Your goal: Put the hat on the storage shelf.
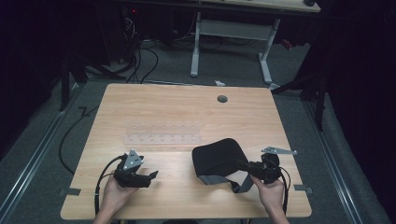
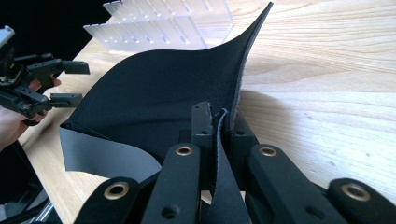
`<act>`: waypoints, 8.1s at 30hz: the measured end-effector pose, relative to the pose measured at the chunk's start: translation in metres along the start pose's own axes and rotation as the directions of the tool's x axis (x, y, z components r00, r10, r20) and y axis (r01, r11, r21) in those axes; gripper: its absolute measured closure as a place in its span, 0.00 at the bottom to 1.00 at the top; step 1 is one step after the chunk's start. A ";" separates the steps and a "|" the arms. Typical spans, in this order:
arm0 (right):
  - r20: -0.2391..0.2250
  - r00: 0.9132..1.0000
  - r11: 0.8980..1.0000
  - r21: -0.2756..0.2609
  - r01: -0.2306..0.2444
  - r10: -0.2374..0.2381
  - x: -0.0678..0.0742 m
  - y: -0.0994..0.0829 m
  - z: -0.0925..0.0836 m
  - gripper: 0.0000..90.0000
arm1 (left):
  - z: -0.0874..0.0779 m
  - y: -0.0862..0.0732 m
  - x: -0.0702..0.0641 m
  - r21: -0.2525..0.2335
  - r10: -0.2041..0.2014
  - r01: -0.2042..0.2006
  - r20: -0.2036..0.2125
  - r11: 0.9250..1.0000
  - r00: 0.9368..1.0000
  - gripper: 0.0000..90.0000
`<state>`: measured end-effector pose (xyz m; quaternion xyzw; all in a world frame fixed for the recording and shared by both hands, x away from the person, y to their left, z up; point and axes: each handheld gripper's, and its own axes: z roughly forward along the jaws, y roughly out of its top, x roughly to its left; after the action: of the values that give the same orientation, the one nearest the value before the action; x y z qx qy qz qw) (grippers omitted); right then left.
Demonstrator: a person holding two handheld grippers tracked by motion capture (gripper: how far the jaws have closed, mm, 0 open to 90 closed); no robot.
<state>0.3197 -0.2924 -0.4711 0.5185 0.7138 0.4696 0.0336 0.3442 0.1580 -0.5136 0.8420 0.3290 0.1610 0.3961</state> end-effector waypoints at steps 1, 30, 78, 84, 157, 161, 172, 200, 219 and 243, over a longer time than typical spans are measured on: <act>0.000 1.000 1.000 0.000 0.000 0.000 0.000 0.000 0.000 0.95 | 0.000 0.002 -0.003 -0.004 0.010 -0.010 0.008 1.000 1.000 0.21; -0.100 0.993 0.989 0.126 0.074 -0.062 0.036 0.017 0.042 0.95 | 0.001 0.039 -0.059 -0.082 0.207 -0.197 0.137 0.977 0.969 0.19; -0.136 0.991 0.980 0.201 0.012 0.016 0.044 0.034 0.053 0.95 | -0.002 0.047 -0.067 -0.153 0.266 -0.249 0.104 0.956 0.958 0.49; -0.138 0.990 0.980 0.199 0.009 0.019 0.044 0.034 0.053 0.95 | -0.002 0.048 -0.067 -0.152 0.266 -0.249 0.102 0.957 0.959 0.48; 0.270 0.952 0.990 0.052 0.134 -0.143 -0.014 -0.016 0.058 0.48 | -0.031 0.055 -0.024 -0.234 0.113 -0.055 0.242 0.971 0.964 0.96; 0.359 0.915 0.983 0.072 0.169 -0.184 -0.017 -0.021 0.063 0.46 | -0.035 0.054 -0.019 -0.239 0.090 -0.034 0.227 0.970 0.970 0.96; 0.420 0.876 0.971 0.097 0.217 -0.237 -0.015 -0.021 0.069 0.44 | -0.046 0.053 -0.006 -0.241 0.024 0.023 0.192 0.970 0.981 0.96; 0.413 0.877 0.969 0.101 0.224 -0.246 -0.015 -0.022 0.069 0.42 | -0.075 0.074 0.041 -0.321 -0.066 0.090 0.085 0.943 0.994 0.96; 0.414 0.876 0.969 0.100 0.226 -0.247 -0.014 -0.022 0.069 0.41 | -0.068 0.081 0.076 -0.338 -0.146 0.130 -0.022 0.932 0.989 0.96; 0.411 0.878 0.969 0.102 0.223 -0.246 -0.014 -0.022 0.069 0.40 | -0.044 0.074 0.106 -0.331 -0.166 0.110 -0.146 0.937 0.975 0.96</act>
<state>0.3472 -0.2596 -0.5312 0.5179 0.7591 0.3206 0.2298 0.4297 0.2199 -0.4280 0.7240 0.3899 0.2560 0.5081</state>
